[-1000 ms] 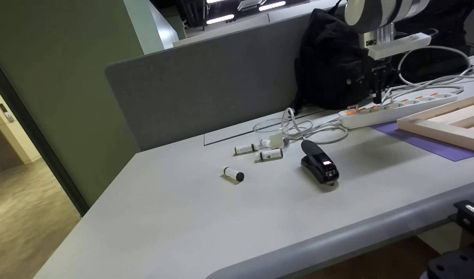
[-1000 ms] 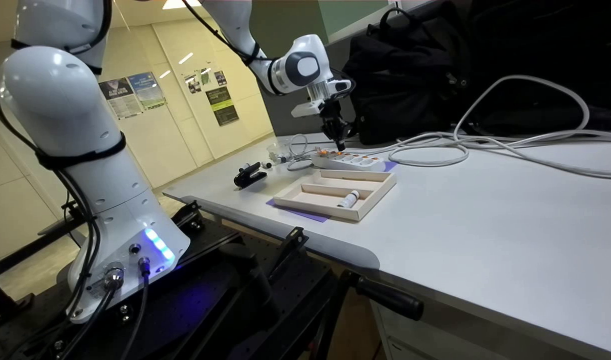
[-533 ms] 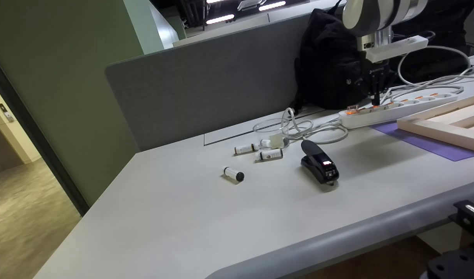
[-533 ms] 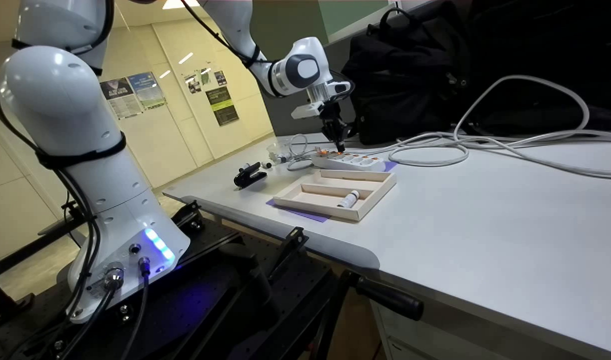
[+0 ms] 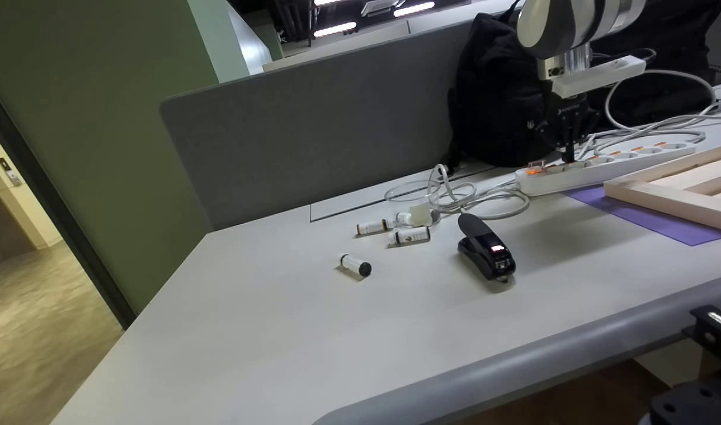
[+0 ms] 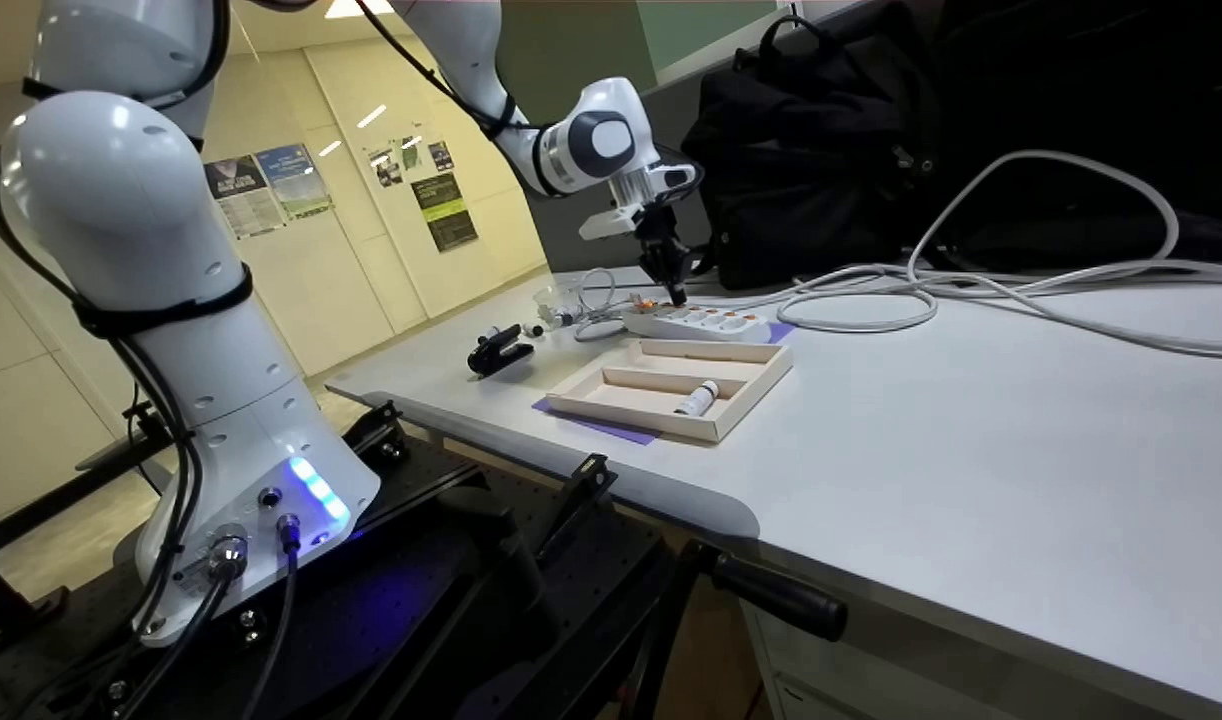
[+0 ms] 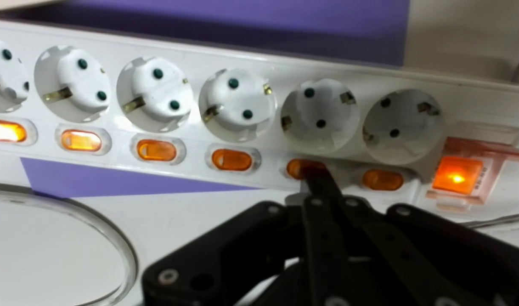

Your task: Switch off the third switch from the left as well as the main switch

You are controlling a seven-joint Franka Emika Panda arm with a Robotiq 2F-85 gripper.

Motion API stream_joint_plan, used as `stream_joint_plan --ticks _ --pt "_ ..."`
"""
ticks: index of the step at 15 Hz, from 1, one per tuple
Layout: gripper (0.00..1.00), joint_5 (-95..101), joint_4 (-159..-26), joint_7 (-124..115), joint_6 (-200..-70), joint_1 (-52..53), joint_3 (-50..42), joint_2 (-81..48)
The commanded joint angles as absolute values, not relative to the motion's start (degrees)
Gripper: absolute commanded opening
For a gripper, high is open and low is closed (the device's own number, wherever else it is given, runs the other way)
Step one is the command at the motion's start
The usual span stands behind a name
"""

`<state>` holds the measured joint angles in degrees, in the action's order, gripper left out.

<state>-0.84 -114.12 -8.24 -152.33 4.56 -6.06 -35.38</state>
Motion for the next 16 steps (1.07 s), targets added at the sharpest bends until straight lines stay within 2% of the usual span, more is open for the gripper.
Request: stream_joint_plan --ticks 1,7,16 --pt "0.00 0.3 -112.6 -12.1 -152.3 6.2 -6.5 -37.3" --pt "0.00 0.3 -111.6 -12.7 -149.8 6.7 -7.0 -33.8" --pt "0.00 -6.6 -108.8 -10.0 -137.2 3.0 -0.4 -31.4"
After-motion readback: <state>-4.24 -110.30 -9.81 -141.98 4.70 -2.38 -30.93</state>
